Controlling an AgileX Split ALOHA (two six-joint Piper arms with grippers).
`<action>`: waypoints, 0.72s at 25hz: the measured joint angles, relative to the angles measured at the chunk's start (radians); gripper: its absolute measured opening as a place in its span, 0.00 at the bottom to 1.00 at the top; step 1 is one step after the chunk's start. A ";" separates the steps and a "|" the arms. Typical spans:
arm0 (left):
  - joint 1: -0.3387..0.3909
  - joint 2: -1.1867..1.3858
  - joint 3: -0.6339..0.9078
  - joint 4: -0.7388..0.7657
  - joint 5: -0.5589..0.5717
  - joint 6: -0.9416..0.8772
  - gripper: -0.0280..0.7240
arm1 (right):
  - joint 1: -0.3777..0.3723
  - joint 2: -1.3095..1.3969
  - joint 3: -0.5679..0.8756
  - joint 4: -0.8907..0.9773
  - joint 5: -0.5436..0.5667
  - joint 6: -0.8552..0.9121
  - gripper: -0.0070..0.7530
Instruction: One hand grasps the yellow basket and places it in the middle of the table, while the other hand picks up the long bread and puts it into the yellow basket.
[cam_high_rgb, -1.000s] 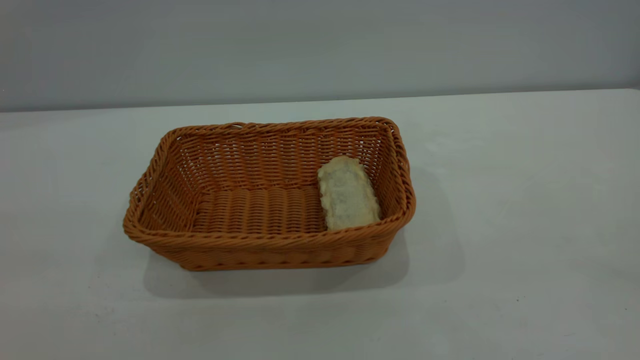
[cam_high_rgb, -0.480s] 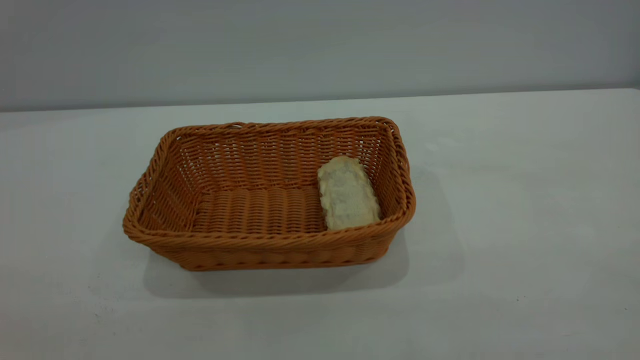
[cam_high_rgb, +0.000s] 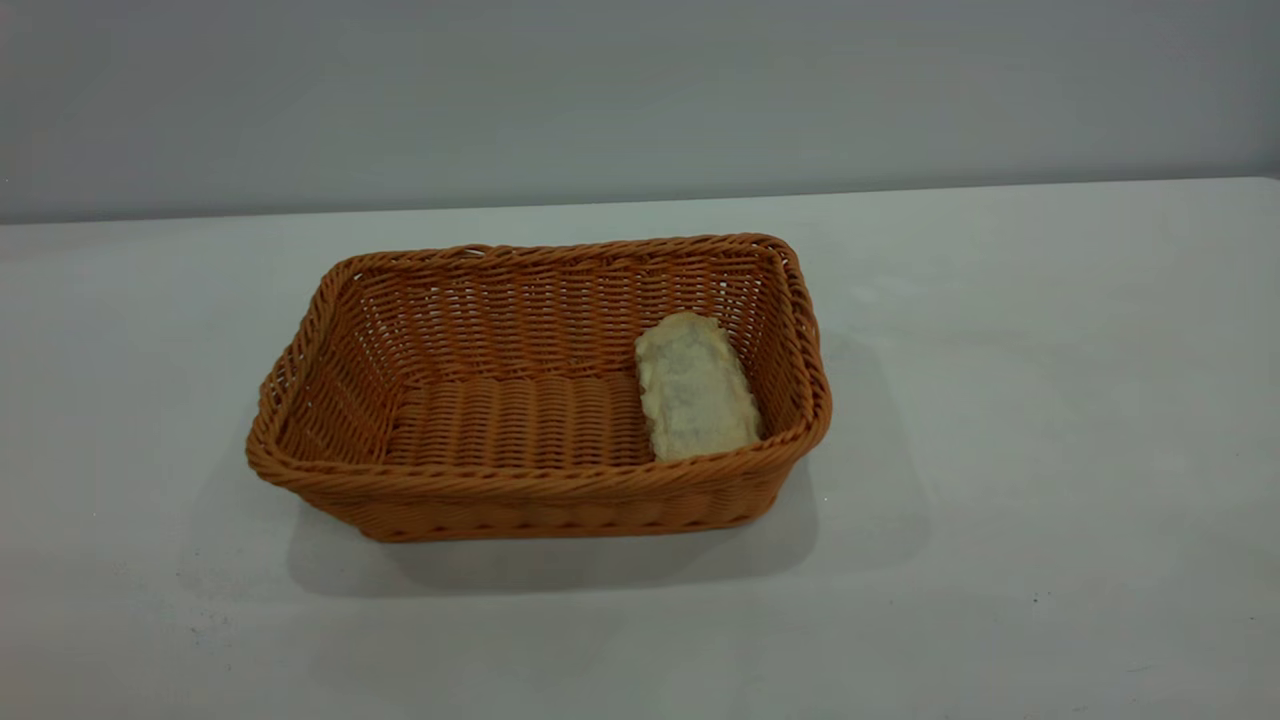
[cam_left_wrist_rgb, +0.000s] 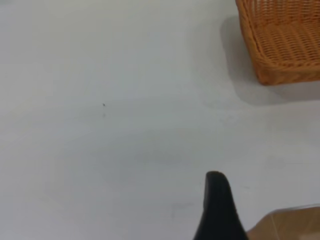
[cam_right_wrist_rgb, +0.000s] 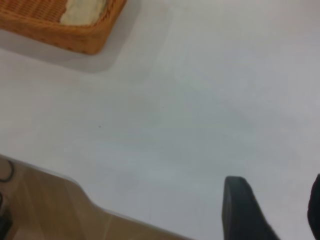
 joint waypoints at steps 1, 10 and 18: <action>0.000 0.000 0.004 -0.009 -0.010 0.000 0.77 | 0.000 0.000 0.000 -0.001 -0.001 0.000 0.49; 0.000 0.000 0.024 -0.034 -0.019 0.000 0.77 | 0.000 0.000 0.000 -0.022 -0.008 0.030 0.49; 0.000 0.000 0.024 -0.034 -0.019 0.000 0.77 | 0.000 0.000 0.000 -0.023 -0.009 0.030 0.49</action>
